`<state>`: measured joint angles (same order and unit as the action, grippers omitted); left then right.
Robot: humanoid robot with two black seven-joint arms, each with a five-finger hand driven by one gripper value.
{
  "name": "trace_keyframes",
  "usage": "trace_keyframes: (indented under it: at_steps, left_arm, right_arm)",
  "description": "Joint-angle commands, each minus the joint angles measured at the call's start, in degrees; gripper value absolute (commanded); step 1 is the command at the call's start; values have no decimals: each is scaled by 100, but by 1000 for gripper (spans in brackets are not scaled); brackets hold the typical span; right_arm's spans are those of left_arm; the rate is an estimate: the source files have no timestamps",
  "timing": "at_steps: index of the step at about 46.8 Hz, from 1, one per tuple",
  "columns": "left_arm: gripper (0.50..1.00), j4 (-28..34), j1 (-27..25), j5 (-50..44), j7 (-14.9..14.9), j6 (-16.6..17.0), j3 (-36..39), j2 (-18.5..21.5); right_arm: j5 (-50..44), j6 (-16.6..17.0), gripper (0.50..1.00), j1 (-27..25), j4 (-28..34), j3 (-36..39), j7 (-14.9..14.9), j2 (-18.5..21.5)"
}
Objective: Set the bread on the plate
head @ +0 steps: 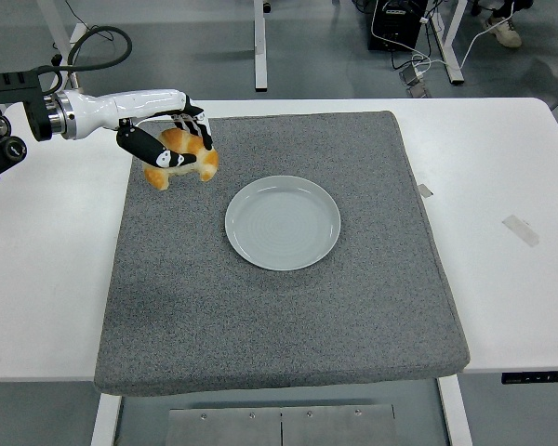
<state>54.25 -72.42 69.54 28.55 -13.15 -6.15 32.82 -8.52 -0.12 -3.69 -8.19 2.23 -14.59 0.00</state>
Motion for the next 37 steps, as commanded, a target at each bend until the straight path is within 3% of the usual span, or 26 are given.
trace_keyframes:
  at_steps: [1, 19, 37]
  left_arm:
    - [500, 6, -53, -37, -7, -3, 0, -4]
    - [500, 6, -247, -125, 2, 32, -9, -294]
    - [500, -3, -238, -46, -68, 128, 18, -953]
  right_arm:
    - [-1, -6, 1000, 0, 2, 5, 0, 0]
    - [-1, 3, 1000, 0, 2, 5, 0, 0]
    - [-1, 3, 1000, 0, -7, -3, 0, 0]
